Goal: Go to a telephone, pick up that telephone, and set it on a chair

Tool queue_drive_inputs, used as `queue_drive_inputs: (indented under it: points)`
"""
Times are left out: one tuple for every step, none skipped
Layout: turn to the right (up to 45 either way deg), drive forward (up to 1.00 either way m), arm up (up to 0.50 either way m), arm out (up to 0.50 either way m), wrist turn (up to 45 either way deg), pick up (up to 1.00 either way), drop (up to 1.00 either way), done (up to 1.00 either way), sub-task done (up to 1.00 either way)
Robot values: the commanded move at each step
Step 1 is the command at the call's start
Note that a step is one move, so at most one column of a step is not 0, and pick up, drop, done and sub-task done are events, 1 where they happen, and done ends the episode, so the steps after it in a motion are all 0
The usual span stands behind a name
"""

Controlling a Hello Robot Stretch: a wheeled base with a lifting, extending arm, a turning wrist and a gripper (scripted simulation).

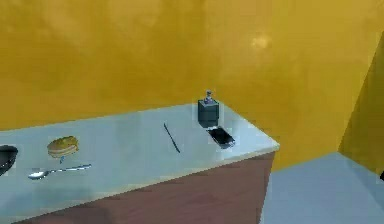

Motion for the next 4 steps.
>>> queue_drive_inputs:
  points:
    - [-45.0,0.00,0.00,0.00,0.0,0.00,0.00,0.00,0.00]
    - [-33.0,0.00,0.00,0.00,0.0,0.00,0.00,0.00,0.00]
    - [0.0,0.00,0.50,0.00,0.0,0.00,0.00,0.00,0.00]
    - [0.0,0.00,0.38,0.00,0.0,0.00,0.00,0.00,0.00]
